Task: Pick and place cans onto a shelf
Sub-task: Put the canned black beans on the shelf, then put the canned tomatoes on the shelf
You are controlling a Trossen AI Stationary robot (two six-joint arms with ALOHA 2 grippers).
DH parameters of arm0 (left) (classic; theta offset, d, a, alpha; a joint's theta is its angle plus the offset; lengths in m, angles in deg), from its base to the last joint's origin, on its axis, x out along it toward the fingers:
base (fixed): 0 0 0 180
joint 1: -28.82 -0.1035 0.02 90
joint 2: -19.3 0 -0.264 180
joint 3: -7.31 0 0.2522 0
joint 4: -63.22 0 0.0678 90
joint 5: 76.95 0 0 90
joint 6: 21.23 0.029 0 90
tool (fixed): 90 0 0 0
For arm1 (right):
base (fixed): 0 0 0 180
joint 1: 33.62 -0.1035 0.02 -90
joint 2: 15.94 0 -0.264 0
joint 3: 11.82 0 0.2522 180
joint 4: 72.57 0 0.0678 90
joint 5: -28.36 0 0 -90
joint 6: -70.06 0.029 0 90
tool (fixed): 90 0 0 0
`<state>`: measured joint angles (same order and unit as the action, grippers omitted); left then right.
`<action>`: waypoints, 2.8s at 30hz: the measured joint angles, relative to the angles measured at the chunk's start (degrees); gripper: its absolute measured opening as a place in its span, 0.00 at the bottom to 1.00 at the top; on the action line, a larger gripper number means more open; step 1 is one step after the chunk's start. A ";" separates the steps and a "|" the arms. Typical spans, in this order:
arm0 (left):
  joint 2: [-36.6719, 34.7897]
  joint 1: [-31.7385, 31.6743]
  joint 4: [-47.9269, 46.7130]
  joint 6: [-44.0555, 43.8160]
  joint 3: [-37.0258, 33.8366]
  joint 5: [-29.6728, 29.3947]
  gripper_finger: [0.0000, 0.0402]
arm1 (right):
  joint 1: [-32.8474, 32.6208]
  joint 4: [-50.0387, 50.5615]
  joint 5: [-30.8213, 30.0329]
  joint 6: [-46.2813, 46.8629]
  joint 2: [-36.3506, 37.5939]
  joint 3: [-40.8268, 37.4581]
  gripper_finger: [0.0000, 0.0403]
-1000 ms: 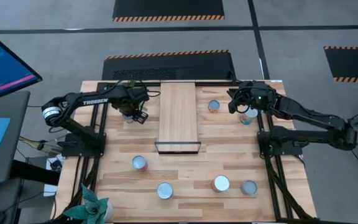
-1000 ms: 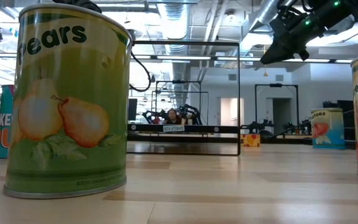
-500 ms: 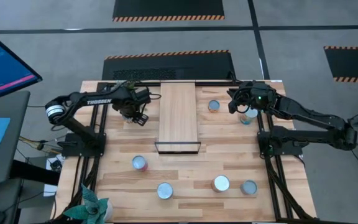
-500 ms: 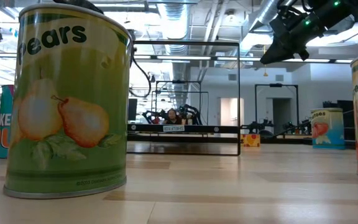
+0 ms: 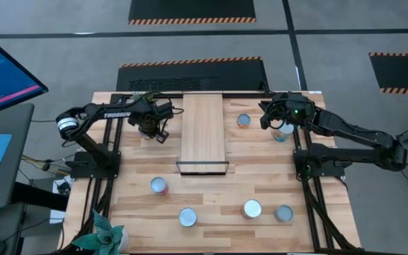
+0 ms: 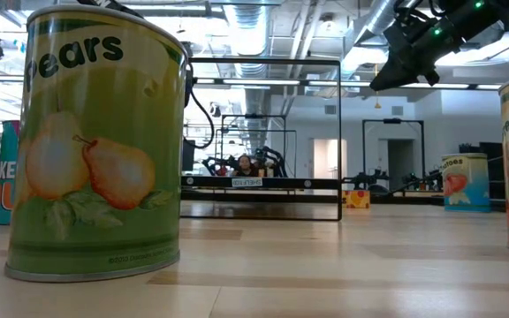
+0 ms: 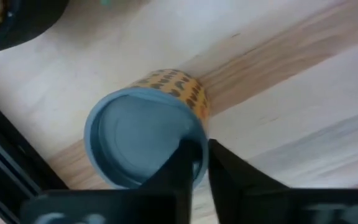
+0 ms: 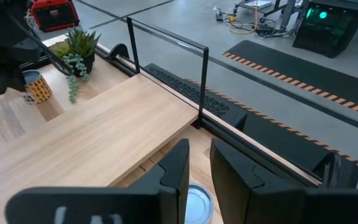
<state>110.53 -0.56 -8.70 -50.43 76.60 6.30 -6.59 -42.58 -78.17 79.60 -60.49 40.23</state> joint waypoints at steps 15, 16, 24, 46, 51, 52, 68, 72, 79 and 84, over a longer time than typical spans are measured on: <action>0.36 2.40 -9.23 5.61 19.57 2.06 0.00 | 0.09 0.11 -0.19 -1.03 0.00 0.00 0.23; 0.37 2.99 -8.56 6.96 20.83 2.07 0.00 | 0.13 0.29 -0.62 -1.03 0.00 0.00 0.23; 1.28 7.35 1.70 20.04 24.91 4.14 0.00 | 0.13 4.20 -4.04 0.98 0.00 -0.02 0.23; 17.80 17.95 -5.73 24.77 36.06 7.74 0.00 | -2.69 6.55 -2.95 2.60 0.00 -0.04 0.23; 19.37 18.98 -7.25 26.40 36.94 8.49 0.00 | -3.05 7.76 -2.93 2.58 0.00 -0.04 0.23; 19.40 18.98 -6.95 26.34 36.94 8.98 0.00 | -3.04 7.77 -2.93 2.58 0.00 -0.04 0.23; 18.35 18.63 -5.72 25.14 37.75 12.99 0.17 | -3.02 8.66 -2.91 2.47 0.00 -0.04 0.23; 18.30 17.77 -5.41 25.86 41.32 12.24 0.22 | -3.02 8.66 -2.91 2.47 0.00 -0.04 0.23; 18.26 15.61 -9.91 32.74 52.83 2.64 0.26 | -2.66 6.53 -3.89 1.99 -0.02 -0.04 0.23; 16.78 13.64 -17.02 37.14 55.28 -7.57 0.26 | -1.90 -2.06 -6.67 -1.48 -1.76 0.02 0.23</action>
<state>127.31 13.08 -25.71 -13.29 131.88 -1.26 -8.49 -44.64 -84.84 78.12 -62.25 40.25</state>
